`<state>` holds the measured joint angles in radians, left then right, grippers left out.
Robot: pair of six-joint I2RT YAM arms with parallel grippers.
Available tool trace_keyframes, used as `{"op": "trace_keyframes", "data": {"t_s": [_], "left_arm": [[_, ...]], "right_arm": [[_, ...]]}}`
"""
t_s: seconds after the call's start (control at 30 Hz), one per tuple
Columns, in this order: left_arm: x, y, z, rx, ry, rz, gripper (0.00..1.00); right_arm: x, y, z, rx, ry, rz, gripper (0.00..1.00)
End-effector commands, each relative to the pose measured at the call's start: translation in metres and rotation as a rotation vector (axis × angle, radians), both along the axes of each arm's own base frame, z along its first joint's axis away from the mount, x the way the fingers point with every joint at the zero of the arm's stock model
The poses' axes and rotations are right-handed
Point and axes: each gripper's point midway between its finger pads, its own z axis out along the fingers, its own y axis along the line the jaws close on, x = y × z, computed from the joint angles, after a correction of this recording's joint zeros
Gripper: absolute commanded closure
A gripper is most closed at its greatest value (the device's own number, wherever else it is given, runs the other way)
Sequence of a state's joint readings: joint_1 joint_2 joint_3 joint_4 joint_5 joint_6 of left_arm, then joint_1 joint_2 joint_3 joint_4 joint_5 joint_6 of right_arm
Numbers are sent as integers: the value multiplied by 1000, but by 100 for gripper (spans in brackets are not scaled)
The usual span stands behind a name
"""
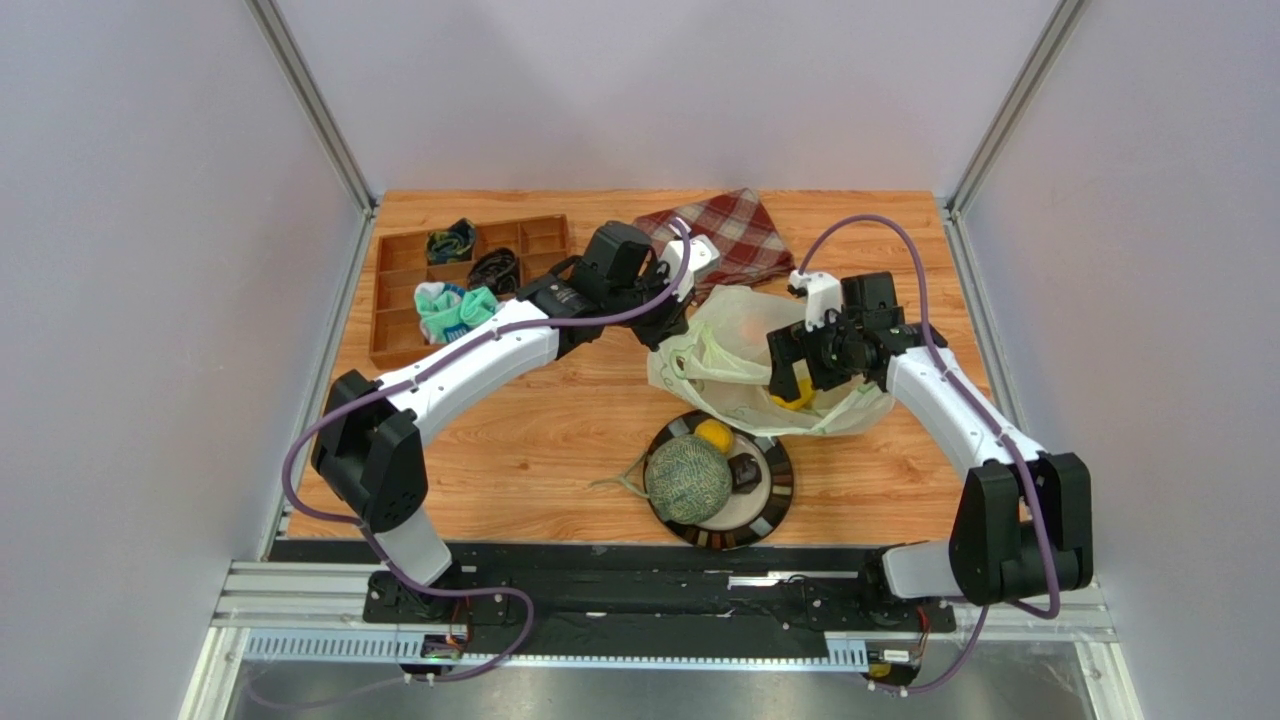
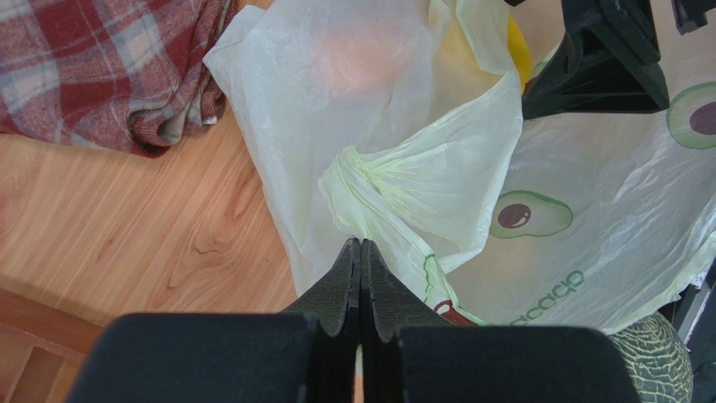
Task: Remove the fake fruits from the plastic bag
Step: Take out the fake fruit from the plastic bag.
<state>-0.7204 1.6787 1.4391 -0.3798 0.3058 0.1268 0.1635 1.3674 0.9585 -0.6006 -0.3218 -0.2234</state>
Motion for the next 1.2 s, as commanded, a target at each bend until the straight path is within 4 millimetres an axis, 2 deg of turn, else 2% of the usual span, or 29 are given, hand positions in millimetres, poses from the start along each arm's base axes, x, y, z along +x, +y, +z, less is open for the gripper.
{"op": "trace_keyframes", "data": {"t_s": [0.0, 0.17, 0.27, 0.53, 0.6, 0.63, 0.67, 0.73, 0.77, 0.8, 0.83, 0.87, 0.93, 0.97, 1.0, 1.07, 1.13, 1.17], "left_arm": [[4, -14, 19, -64, -24, -9, 100], [5, -17, 16, -66, -7, -6, 100], [6, -18, 16, -72, -3, -7, 100], [4, -20, 12, -71, 14, -12, 100], [3, -20, 12, -73, 16, -14, 100], [3, -20, 12, -74, 17, -13, 100], [4, -19, 12, -74, 16, -12, 100], [3, -19, 12, -74, 19, -10, 100], [4, -19, 12, -76, 16, -9, 100], [4, -20, 12, -79, 20, -6, 100], [6, -21, 13, -83, 16, -2, 100], [7, -22, 13, -84, 16, 2, 100], [11, -25, 15, -89, 14, 7, 100], [13, -26, 15, -93, 18, 16, 100], [14, -27, 14, -95, 22, 21, 100], [15, -31, 19, -112, 27, 20, 100], [18, -35, 21, -123, 31, 19, 100], [17, -36, 22, -128, 38, 19, 100]], "right_arm": [[18, -4, 9, -51, -61, -34, 0], [29, -13, -16, -111, -13, -77, 0], [40, -18, -22, -143, -17, -98, 0], [87, -17, -31, -168, -48, -133, 0], [94, -12, -27, -156, -71, -102, 7], [94, -8, -25, -140, -80, -77, 18], [93, -7, -22, -136, -88, -65, 24], [88, -6, -18, -142, -93, -29, 40], [75, -6, -13, -139, -62, -7, 44], [71, -6, -5, -142, -60, 10, 46], [63, -6, 9, -141, -74, 35, 50], [45, -9, 15, -151, -35, 56, 50], [28, -6, 39, -129, -62, 122, 50], [9, -6, 63, -115, -94, 147, 50], [-1, -3, 74, -97, -109, 174, 49], [-29, 8, 110, -20, -184, 249, 48], [-53, 27, 133, 71, -220, 333, 47], [-66, 31, 137, 81, -214, 360, 46]]}}
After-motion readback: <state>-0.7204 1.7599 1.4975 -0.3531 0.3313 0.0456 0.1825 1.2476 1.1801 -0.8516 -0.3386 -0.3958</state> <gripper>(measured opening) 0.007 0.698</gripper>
